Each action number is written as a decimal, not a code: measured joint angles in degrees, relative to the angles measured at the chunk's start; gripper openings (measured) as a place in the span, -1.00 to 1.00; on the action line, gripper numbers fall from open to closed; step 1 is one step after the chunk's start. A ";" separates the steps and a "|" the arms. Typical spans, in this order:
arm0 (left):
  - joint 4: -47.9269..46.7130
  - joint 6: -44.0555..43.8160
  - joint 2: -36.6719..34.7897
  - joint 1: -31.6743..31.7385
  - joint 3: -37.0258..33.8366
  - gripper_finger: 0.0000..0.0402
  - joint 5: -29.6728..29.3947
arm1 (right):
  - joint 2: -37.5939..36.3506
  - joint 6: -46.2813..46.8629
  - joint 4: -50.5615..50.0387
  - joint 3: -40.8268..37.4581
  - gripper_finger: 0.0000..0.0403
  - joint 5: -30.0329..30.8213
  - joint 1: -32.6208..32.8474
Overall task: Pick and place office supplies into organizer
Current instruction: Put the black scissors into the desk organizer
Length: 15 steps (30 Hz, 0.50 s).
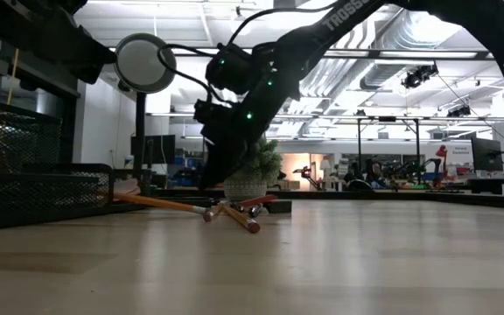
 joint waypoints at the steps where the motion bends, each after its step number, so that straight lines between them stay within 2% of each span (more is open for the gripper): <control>1: 0.00 0.00 0.00 -0.02 0.00 -1.00 0.00 | 0.00 0.01 0.06 0.00 -0.03 0.02 0.00; 15: -0.02 0.00 0.00 0.00 0.00 -1.00 0.00 | 2.22 1.11 2.85 -0.04 0.00 0.95 0.00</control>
